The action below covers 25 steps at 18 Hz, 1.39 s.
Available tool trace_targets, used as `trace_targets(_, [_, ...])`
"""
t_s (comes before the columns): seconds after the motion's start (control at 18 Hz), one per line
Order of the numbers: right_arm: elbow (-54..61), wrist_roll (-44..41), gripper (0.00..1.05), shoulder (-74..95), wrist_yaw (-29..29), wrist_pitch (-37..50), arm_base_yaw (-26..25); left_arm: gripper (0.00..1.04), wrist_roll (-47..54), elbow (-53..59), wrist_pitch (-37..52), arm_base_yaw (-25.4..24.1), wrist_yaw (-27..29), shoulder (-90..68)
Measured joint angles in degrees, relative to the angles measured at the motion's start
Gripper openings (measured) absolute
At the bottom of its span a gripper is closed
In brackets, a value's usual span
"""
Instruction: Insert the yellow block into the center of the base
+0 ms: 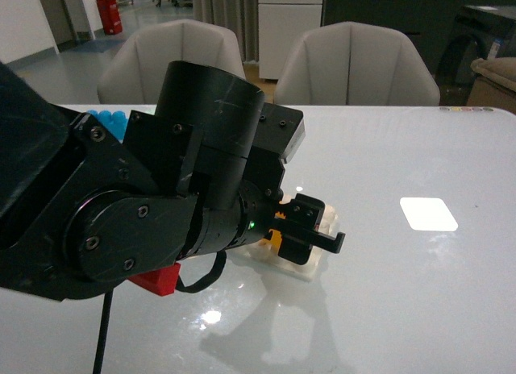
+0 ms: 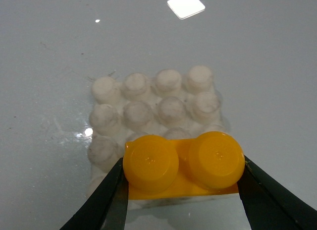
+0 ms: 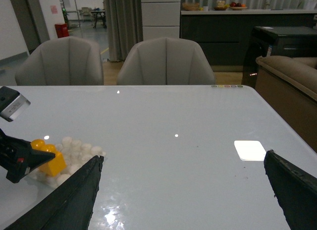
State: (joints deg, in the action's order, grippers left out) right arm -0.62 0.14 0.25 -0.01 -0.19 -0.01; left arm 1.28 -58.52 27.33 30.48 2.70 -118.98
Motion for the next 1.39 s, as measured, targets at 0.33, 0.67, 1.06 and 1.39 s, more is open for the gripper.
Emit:
trace_targets(0.33, [0.0, 0.0, 0.98, 0.0, 0.0, 0.0, 0.0, 0.57, -3.91, -5.64, -3.61, -0.72, 2.4, -3.78])
trace_targets(0.67, [0.0, 0.0, 0.98, 0.0, 0.0, 0.0, 0.0, 0.57, -5.38, -6.56, -1.95, 0.66, 2.62, -5.55])
trace_targets(1.06, [0.0, 0.0, 0.98, 0.0, 0.0, 0.0, 0.0, 0.56, -5.86, -6.93, -1.9, -2.03, 0.28, -6.67])
trace_targets(1.39, [0.0, 0.0, 0.98, 0.0, 0.0, 0.0, 0.0, 0.56, -5.57, -6.62, -2.73, -1.7, -0.02, -7.23])
